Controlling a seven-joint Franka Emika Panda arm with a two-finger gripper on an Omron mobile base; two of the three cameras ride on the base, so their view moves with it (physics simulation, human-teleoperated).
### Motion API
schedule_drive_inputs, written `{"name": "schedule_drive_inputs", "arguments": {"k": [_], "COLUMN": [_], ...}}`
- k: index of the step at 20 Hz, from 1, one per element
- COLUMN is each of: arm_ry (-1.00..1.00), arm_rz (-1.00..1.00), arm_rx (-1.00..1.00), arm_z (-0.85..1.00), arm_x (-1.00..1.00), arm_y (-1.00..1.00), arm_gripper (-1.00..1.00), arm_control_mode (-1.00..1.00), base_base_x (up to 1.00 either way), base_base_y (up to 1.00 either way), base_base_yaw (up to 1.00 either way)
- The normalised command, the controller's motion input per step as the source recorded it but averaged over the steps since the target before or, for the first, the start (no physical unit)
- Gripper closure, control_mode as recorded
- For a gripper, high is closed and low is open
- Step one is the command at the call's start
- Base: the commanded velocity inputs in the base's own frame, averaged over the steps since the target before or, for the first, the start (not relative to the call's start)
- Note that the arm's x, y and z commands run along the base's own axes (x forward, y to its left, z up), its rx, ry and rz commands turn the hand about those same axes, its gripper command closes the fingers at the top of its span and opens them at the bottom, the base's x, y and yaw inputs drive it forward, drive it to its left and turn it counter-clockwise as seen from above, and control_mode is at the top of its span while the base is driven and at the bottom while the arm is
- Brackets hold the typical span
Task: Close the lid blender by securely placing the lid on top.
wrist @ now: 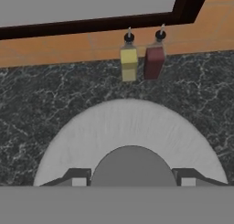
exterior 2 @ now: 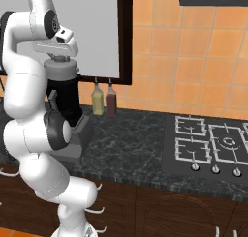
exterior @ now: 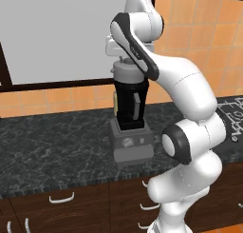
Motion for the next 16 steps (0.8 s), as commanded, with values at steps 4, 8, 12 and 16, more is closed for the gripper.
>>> {"name": "schedule_drive_inputs", "arguments": {"k": [4,8,12,16], "arm_ry": [0.00,0.00,0.00,0.00], "arm_rz": [0.00,-0.01,-0.02,-0.01], "arm_rx": [0.00,0.00,0.00,0.00], "arm_z": [0.00,-0.01,0.00,0.20], "arm_x": [0.01,-0.01,-0.14,-0.24], "arm_y": [-0.09,-0.31,-0.36,-0.15], "arm_gripper": [1.00,1.00,1.00,1.00], "arm_control_mode": [-1.00,-1.00,-1.00,-1.00], "base_base_x": [0.00,0.00,0.00,0.00], "base_base_y": [0.00,0.00,0.00,0.00], "base_base_yaw": [0.00,0.00,0.00,0.00]}}
